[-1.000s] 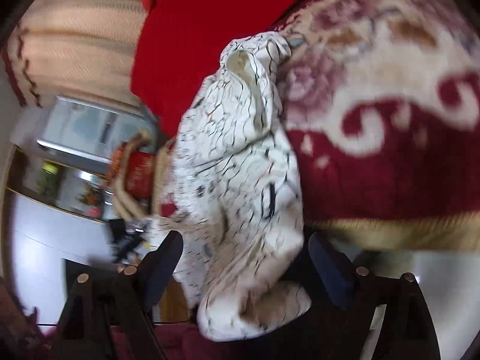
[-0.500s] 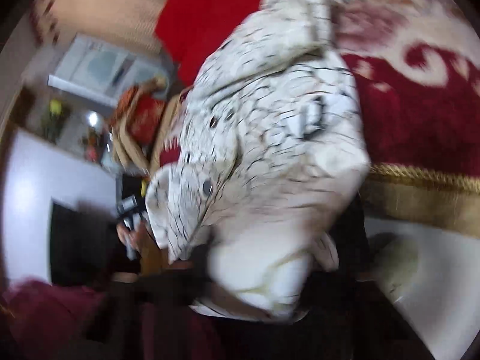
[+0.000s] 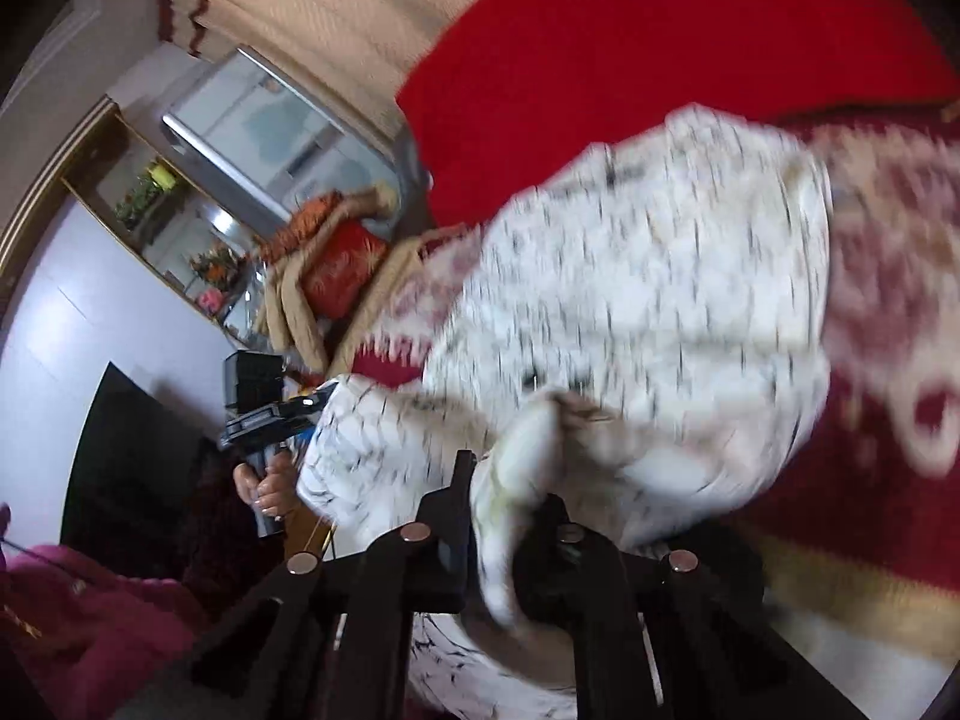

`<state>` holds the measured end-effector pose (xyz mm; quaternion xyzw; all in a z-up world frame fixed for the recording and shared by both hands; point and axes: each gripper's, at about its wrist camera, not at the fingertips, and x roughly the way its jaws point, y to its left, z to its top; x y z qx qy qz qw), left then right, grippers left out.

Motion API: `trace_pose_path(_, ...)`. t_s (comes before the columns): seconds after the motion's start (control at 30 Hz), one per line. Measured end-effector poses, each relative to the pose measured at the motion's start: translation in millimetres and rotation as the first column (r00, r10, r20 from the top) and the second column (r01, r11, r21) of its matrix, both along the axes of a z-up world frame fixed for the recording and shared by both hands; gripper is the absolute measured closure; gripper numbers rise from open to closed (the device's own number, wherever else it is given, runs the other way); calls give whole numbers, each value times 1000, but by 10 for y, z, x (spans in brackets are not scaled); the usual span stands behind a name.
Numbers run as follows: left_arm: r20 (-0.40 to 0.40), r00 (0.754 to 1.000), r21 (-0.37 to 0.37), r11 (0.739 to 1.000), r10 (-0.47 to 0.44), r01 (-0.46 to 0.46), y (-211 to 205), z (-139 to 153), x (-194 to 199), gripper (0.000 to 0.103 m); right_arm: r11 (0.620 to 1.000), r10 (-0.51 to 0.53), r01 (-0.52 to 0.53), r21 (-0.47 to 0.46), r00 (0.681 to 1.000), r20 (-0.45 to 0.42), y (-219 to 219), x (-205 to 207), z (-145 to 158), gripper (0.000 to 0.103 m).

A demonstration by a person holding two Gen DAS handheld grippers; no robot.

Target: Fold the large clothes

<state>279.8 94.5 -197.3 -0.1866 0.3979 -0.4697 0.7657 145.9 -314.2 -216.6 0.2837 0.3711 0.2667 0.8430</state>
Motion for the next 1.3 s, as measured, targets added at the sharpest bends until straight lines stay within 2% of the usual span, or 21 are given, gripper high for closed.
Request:
trace_pose_path(0.2,71,994,86,993,-83,77,-395,309,286,98,997,-74,74,9,996,54,-373,449,389,96)
trace_pose_path(0.3,46,992,156,982,-117,109,-454,118,207,98,996,-42,38,-78,998,-49,-413,517,271,96)
trace_pose_path(0.4,-2,993,210,971,-121,119,-406,-135,68,98,1000,-14,10,-27,985,-174,-543,353,-11,95)
trace_pose_path(0.5,-50,993,235,965,-107,116,-276,-332,-79,98,996,-82,89,27,978,-194,-809,17,-233,89)
trace_pose_path(0.53,-60,993,241,964,-102,113,-254,-378,-121,98,992,-114,123,33,971,-209,-894,-104,-314,66)
trace_pose_path(0.57,-72,993,254,962,-89,105,-228,-426,-156,97,989,-134,146,37,965,-227,-949,-186,-382,26)
trace_pose_path(0.6,-90,993,271,958,-77,99,-213,-489,-177,91,980,-170,191,57,951,-257,-1023,-326,-501,11)
trace_pose_path(0.63,-108,992,285,954,-69,97,-202,-551,-205,83,971,-197,225,83,944,-264,-1063,-417,-571,7)
trace_pose_path(0.67,-126,990,299,950,-59,94,-182,-622,-223,79,963,-200,239,123,943,-266,-1092,-492,-652,7)
trace_pose_path(0.73,-185,982,333,938,-35,96,-177,-828,-244,55,955,-182,237,178,943,-279,-1098,-599,-828,7)
trace_pose_path(0.77,-213,977,351,931,-29,104,-188,-931,-258,37,955,-172,231,184,941,-291,-1068,-598,-913,7)
trace_pose_path(0.8,-227,974,361,926,-25,108,-190,-1011,-278,32,957,-154,219,188,939,-308,-1006,-590,-1000,7)
trace_pose_path(0.9,-295,955,348,929,-20,126,-207,-1275,-350,32,956,-95,178,234,940,-327,-792,-530,-1182,11)
trace_pose_path(0.93,-308,951,332,935,-19,126,-202,-1315,-371,32,958,-66,153,241,940,-334,-680,-490,-1230,27)
trace_pose_path(0.97,-312,950,310,942,-24,126,-198,-1336,-406,43,968,-37,119,222,938,-344,-558,-440,-1255,51)
trace_pose_path(1.0,-312,949,284,949,-41,134,-199,-1332,-450,60,973,-17,95,211,938,-345,-465,-407,-1264,64)
trace_pose_path(1.03,-304,951,275,951,-53,141,-202,-1315,-487,65,978,14,58,202,941,-339,-338,-387,-1242,72)
trace_pose_path(1.1,-264,962,287,946,-72,149,-222,-1246,-587,80,987,51,1,159,945,-323,-163,-366,-1146,79)
trace_pose_path(1.17,-249,966,278,950,-74,144,-233,-1152,-628,88,991,89,-56,125,956,-280,1,-390,-960,85)
trace_pose_path(1.23,-224,970,217,966,-92,142,-239,-978,-624,92,985,106,-69,160,966,-235,68,-387,-810,87)
trace_pose_path(1.3,-144,984,171,977,-101,126,-257,-688,-597,92,984,116,-85,157,974,-196,148,-333,-659,88)
